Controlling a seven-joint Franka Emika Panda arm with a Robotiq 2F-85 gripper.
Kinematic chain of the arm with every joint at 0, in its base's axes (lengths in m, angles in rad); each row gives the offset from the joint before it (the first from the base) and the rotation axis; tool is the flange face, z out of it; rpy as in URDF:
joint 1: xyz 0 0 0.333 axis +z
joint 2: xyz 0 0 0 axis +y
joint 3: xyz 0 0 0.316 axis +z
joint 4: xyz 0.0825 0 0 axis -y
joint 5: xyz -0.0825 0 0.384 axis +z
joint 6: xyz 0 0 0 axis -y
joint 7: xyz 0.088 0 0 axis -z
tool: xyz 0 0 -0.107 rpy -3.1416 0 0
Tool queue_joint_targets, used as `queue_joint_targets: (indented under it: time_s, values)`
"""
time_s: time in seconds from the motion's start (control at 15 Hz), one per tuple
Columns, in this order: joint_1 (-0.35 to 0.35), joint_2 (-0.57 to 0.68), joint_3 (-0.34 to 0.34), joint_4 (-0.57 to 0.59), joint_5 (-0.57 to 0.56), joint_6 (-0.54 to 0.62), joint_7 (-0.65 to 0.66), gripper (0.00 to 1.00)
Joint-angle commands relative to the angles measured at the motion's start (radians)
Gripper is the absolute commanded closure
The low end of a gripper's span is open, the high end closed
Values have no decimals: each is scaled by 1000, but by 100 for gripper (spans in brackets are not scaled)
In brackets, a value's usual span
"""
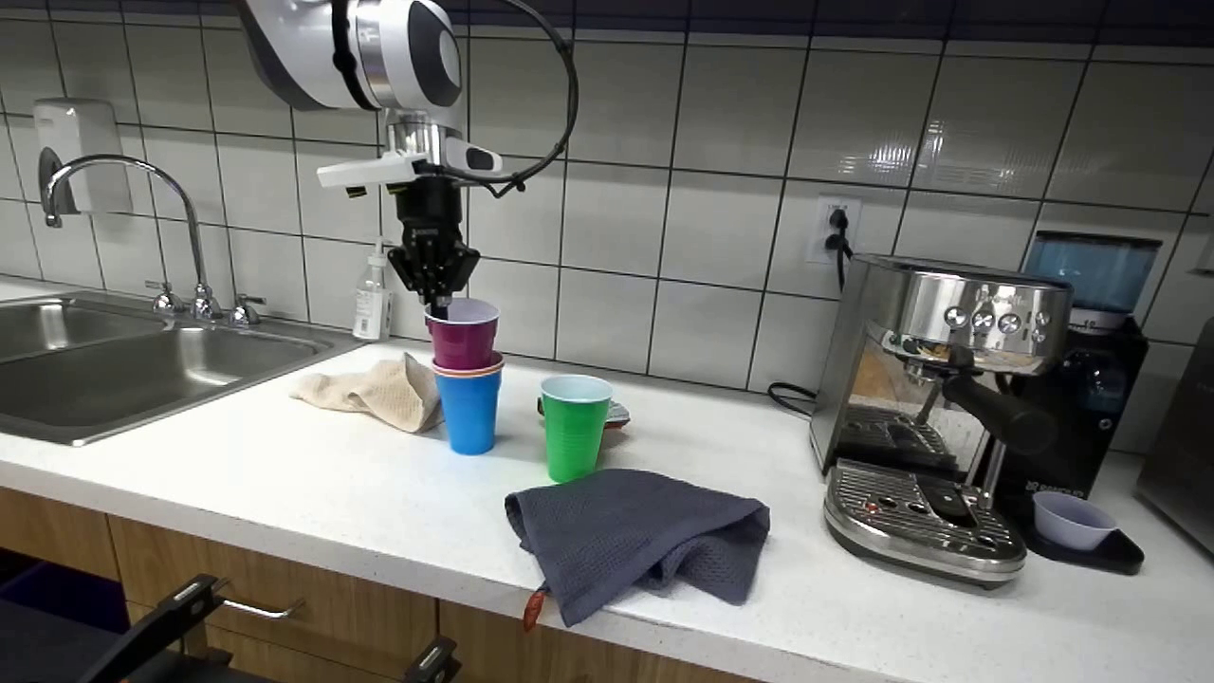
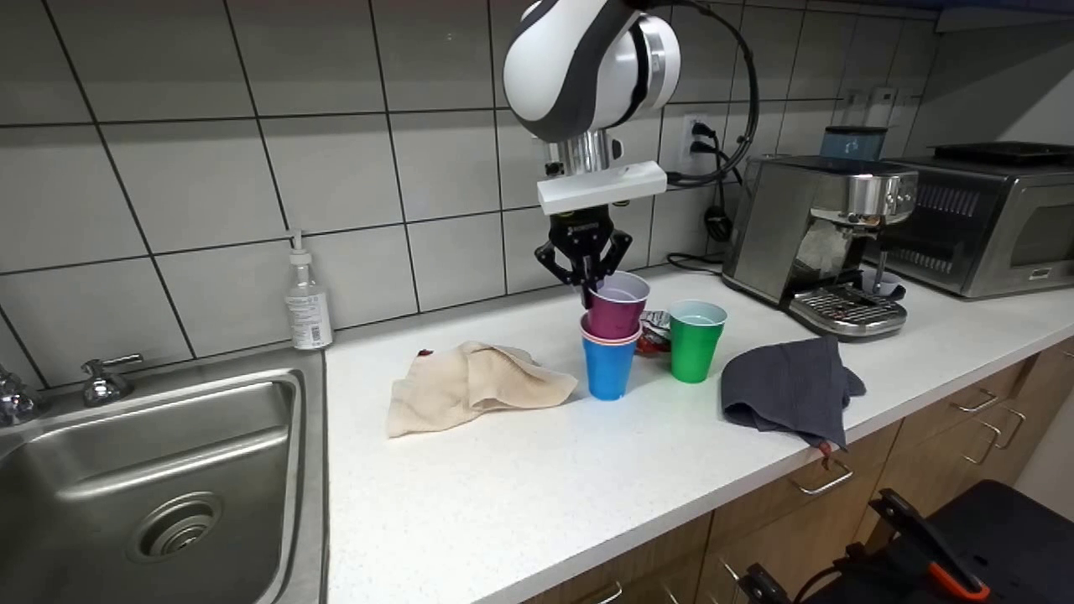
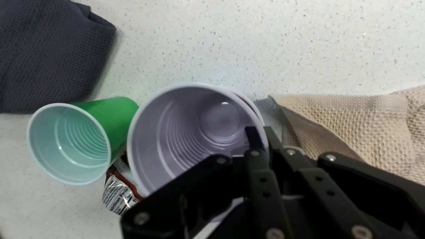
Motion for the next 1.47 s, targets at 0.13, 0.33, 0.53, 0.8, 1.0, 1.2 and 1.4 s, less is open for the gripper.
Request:
queue_joint_targets:
  time_s: [0.13,0.33,0.53,0.8,1.0,1.2,1.4]
  values:
    - [20,20,-24,50,8,-47,9,52]
    - [20,10,-30,46,8,-44,7,28]
    - [18,-10,-30,34,16,-38,-2,6]
    - [12,-45,-33,6,16,-28,-12,0]
    - [4,-62,-42,-7,12,-25,-16,0]
    - [-5,-85,-57,-26,16,-19,-21,0]
    - [-16,-110,-71,-48,15,-19,-37,0]
